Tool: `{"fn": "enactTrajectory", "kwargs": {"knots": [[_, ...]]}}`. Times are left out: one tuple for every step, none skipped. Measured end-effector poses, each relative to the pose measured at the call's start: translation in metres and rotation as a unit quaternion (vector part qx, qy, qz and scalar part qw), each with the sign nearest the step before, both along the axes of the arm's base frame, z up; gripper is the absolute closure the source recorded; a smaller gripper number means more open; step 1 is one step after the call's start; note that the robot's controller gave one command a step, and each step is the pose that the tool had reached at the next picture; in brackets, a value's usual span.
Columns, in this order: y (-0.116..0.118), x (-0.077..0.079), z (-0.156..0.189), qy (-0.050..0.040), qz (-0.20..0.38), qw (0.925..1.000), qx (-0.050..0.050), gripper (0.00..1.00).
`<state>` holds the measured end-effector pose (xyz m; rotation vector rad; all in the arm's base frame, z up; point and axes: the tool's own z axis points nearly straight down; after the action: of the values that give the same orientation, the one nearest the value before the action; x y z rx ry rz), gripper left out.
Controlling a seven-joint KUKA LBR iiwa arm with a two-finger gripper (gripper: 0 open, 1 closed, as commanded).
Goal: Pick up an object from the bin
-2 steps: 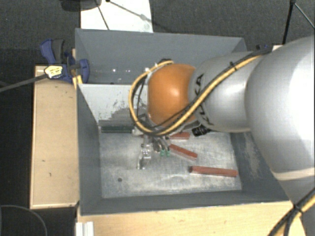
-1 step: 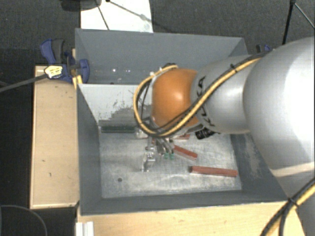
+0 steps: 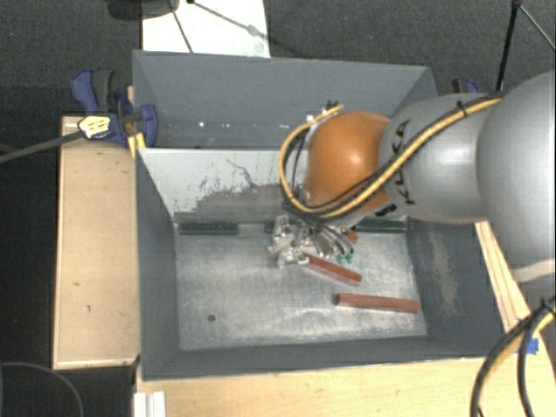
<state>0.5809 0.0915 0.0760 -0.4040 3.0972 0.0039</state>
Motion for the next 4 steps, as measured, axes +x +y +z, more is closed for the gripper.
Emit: {"fn": "enactTrajectory", "kwargs": {"knots": [[0.000, -0.002, -0.002, 0.0033, -0.001, 1.0000, 0.000, 0.00], [0.000, -0.002, -0.002, 0.0033, -0.002, 1.0000, 0.000, 0.00], [-0.093, 0.000, 0.015, 0.0058, -0.087, 0.9962, -0.001, 1.00], [-0.093, 0.000, 0.015, 0.0058, -0.088, 0.9961, -0.001, 1.00]]}}
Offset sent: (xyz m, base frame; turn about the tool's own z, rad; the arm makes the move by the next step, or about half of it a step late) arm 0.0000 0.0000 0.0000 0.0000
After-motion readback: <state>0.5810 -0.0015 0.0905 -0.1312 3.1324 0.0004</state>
